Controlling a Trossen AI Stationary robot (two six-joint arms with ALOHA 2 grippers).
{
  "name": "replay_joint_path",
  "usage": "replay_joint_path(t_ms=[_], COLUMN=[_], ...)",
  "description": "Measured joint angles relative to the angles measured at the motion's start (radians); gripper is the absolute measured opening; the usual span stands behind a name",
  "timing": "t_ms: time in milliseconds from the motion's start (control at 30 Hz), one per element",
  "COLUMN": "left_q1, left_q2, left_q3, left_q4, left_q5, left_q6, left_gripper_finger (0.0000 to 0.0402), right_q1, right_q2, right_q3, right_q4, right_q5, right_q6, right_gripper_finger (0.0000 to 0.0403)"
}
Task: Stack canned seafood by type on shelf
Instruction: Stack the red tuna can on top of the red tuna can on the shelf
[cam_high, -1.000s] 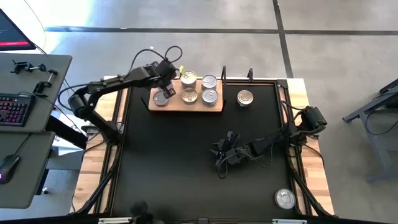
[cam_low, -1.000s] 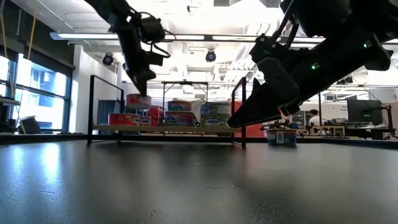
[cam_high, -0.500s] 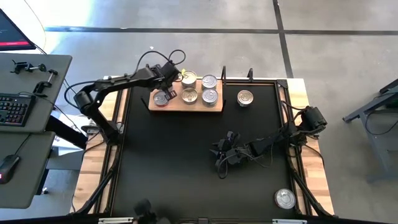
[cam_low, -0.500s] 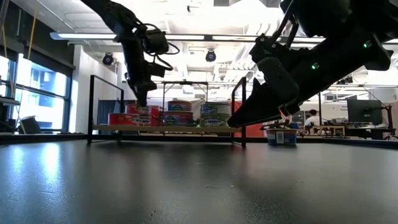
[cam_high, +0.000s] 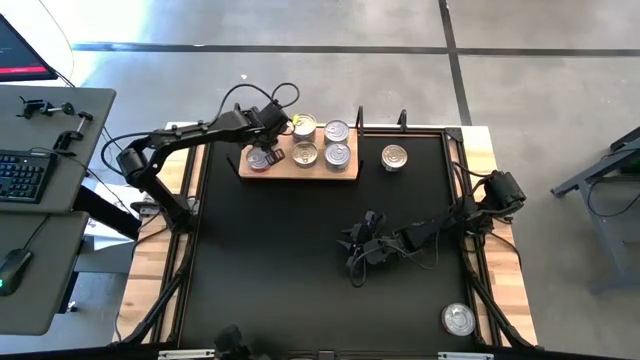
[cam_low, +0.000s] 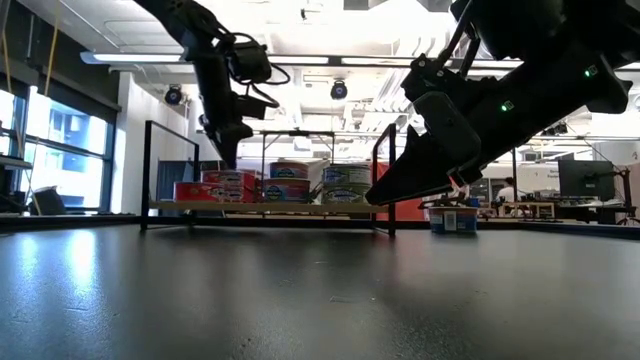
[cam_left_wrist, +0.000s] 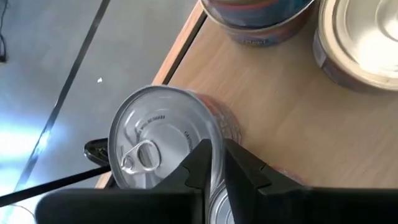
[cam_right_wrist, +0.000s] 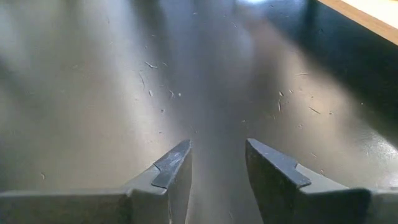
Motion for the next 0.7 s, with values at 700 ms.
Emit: replay_joint_path(t_ms=[700], left_q1=[-0.561], left_q2=[-0.208], left_q3=[-0.095], left_q4=[0.15], left_q5=[-0.001], left_q6=[-0.346], left_gripper_finger=[0.0023], right_q1=[0.048], right_q2=[-0.332], right_q3=[0.18], right_q4=[-0.902], right_q5=[-0.043], right_q6=[0.033], right_gripper_finger=[0.0132])
